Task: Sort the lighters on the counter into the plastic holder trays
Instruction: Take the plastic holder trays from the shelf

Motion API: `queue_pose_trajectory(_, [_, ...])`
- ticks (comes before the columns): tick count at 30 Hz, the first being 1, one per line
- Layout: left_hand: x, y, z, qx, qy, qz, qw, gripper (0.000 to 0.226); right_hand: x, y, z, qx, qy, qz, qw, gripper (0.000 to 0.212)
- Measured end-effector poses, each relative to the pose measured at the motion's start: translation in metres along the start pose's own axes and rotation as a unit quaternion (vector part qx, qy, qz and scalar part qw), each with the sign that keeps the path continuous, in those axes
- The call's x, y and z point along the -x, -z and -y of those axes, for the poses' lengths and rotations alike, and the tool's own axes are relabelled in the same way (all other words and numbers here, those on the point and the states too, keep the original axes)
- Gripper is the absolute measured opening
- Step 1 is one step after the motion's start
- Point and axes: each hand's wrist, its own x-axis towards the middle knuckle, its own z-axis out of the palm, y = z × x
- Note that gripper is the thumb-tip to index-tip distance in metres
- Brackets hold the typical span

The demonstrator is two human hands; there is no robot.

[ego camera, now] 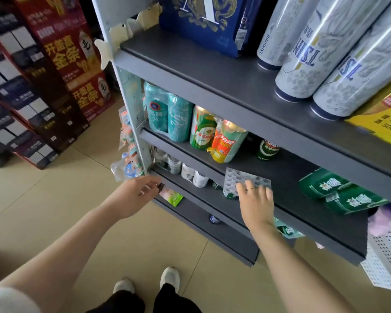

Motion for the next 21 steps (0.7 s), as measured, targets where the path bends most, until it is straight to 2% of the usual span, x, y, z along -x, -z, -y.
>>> queue_pose_trajectory(3, [0.018, -0.003, 0.022, 0.009, 0.064, -0.012, 0.998, 0.018, -0.003, 0.016, 0.029, -0.040, 0.114, -0.086, 0.989, 0.020])
queue_pose_trajectory(4, [0.026, -0.005, 0.031, 0.005, 0.085, -0.002, 0.996, 0.019, -0.004, 0.020, 0.040, -0.063, 0.148, -0.091, 0.983, 0.019])
queue_pose_trajectory(5, [0.035, -0.006, 0.042, 0.001, 0.103, 0.008, 0.995, 0.020, -0.005, 0.020, 0.050, -0.087, 0.170, -0.074, 0.979, 0.022])
queue_pose_trajectory(8, [0.064, -0.002, 0.076, -0.005, 0.158, 0.007, 0.987, 0.022, -0.010, 0.024, 0.079, -0.120, 0.161, 0.065, 0.977, 0.035])
queue_pose_trajectory(11, [0.094, 0.012, 0.108, 0.030, 0.233, -0.060, 0.970, 0.022, -0.025, 0.026, 0.112, -0.148, 0.136, 0.205, 0.958, 0.021])
queue_pose_trajectory(13, [0.117, 0.023, 0.129, 0.053, 0.282, -0.104, 0.952, 0.021, -0.039, 0.033, 0.145, -0.174, 0.178, 0.263, 0.932, 0.019])
queue_pose_trajectory(17, [0.165, 0.043, 0.183, 0.051, 0.361, -0.156, 0.918, 0.021, -0.071, 0.070, 0.234, -0.203, 0.300, 0.310, 0.879, 0.010])
queue_pose_trajectory(20, [0.197, 0.059, 0.221, 0.009, 0.418, -0.161, 0.894, 0.017, -0.092, 0.102, 0.309, -0.211, 0.394, 0.299, 0.843, 0.028])
queue_pose_trajectory(21, [0.204, 0.066, 0.232, -0.005, 0.436, -0.169, 0.884, 0.015, -0.099, 0.110, 0.335, -0.214, 0.420, 0.287, 0.834, 0.028])
